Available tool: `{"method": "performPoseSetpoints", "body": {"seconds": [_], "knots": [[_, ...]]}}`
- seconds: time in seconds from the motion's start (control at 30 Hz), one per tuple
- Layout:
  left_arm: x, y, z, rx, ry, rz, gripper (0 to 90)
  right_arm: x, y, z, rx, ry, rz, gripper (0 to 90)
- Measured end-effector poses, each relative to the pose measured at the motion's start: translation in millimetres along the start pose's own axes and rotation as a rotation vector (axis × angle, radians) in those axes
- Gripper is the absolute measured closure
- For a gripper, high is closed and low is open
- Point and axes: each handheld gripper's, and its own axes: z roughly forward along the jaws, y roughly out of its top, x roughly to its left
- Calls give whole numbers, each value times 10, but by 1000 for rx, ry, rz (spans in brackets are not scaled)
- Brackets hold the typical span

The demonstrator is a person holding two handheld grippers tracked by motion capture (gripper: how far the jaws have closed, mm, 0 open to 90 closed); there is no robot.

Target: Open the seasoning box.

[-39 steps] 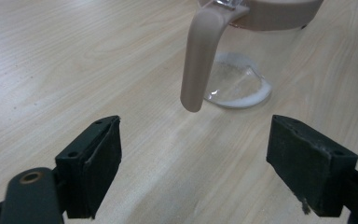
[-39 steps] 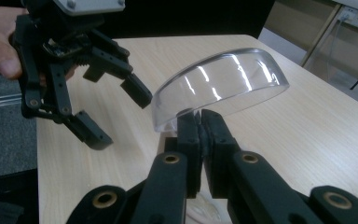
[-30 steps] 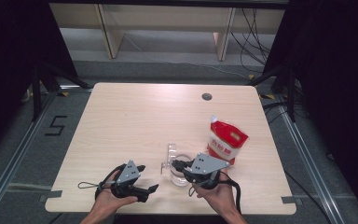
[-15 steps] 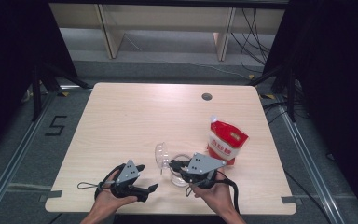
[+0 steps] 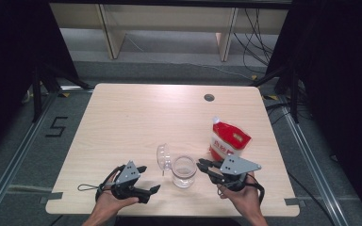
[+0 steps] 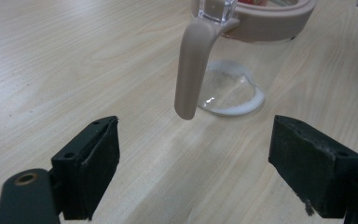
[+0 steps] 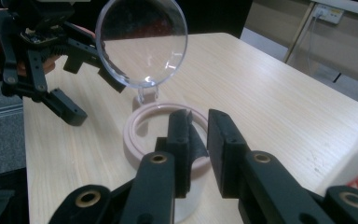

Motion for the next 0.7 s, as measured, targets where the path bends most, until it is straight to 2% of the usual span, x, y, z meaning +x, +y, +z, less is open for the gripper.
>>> {"method": "performPoseSetpoints", "body": {"seconds": [0.13,0.23,0.27,0.4,0.43,0.53,0.57,0.7], "knots": [[5,-1,-9,-3,-2,-4,153,-38,-53,-74,2,-7,4,780],[0,-1,-5,-10,-3,-10,153,-66,-105,-152,-8,-30,21,774],[-2,-1,-4,-9,-1,-4,153,-84,-119,-185,4,-30,15,773],[-17,1,-1,-2,1,8,153,-121,-192,-271,-1,-57,41,767],[-15,3,-7,12,26,29,153,-155,-225,-306,11,-58,37,764],[-6,4,-3,0,22,21,154,-163,-256,-315,6,-76,38,758],[-8,8,-12,0,37,9,154,-183,-276,-347,19,-75,39,750],[4,14,-15,-8,40,8,155,-201,-319,-378,11,-95,57,728]]}}
